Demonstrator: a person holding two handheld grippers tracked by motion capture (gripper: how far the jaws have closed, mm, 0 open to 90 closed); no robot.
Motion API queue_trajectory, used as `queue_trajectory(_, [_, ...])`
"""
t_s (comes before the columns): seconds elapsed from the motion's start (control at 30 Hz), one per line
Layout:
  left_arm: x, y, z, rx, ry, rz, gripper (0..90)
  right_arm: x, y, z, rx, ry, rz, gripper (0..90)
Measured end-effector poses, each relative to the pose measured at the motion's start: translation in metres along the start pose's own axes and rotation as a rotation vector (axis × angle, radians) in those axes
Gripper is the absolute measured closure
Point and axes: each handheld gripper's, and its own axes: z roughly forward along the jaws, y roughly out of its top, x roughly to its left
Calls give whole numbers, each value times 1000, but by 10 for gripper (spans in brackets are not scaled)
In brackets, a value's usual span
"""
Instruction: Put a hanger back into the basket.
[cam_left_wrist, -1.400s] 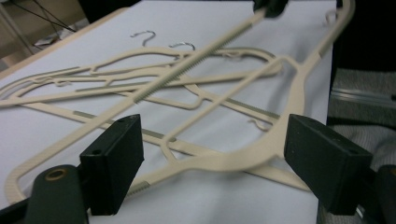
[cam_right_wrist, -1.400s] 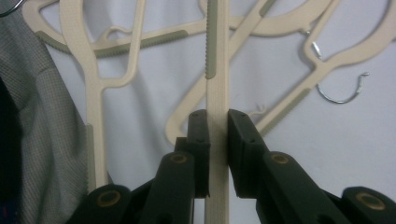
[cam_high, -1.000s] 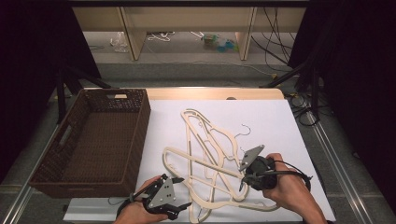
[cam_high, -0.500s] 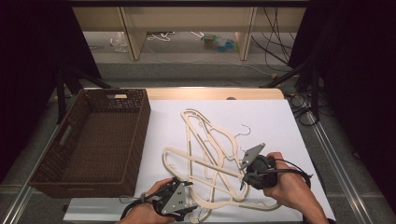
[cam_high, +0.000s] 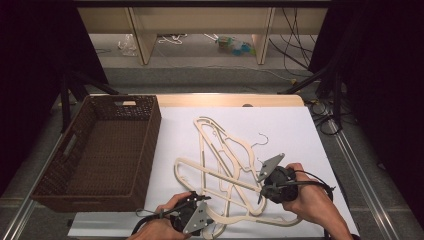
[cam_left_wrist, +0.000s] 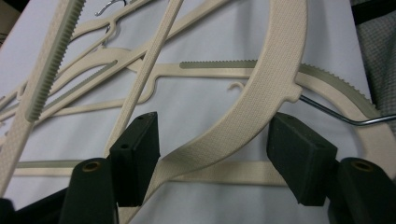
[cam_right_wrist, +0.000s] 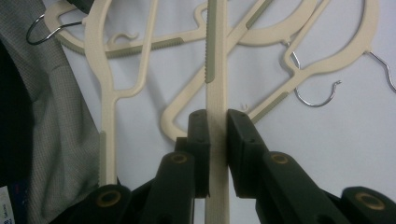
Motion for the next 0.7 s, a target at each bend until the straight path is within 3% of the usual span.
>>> queue_trajectory(0.2, [0,5,-4,-12,16,41,392,-5,-5,4,6,3,0,806])
queue_trajectory(0.27, [2,6,-7,-39,12,42,420,-9,-9,5,4,11,2,804])
queue_trajectory(0.3, [0,8,-10,-71,11,68,436,-13,-12,7,-7,25,11,803])
queue_trajectory(0.33, [0,8,-10,-71,11,68,450,-13,-12,7,-7,25,11,803])
queue_trajectory(0.37, [0,11,-12,-95,16,100,466,-17,-16,10,-17,53,21,801])
queue_trajectory(0.4, [0,11,-12,-95,16,100,472,-17,-16,10,-17,53,21,801])
queue_trajectory(0.43, [0,12,-15,-126,18,116,504,-19,-19,16,-5,72,9,800])
queue_trajectory(0.47, [0,12,-15,-126,18,116,518,-20,-20,18,-6,84,8,801])
queue_trajectory(0.57, [3,12,-19,-185,-5,63,590,-24,-25,28,0,120,19,802])
queue_trajectory(0.7, [6,12,-21,-206,-21,53,657,-26,-28,36,7,144,23,801])
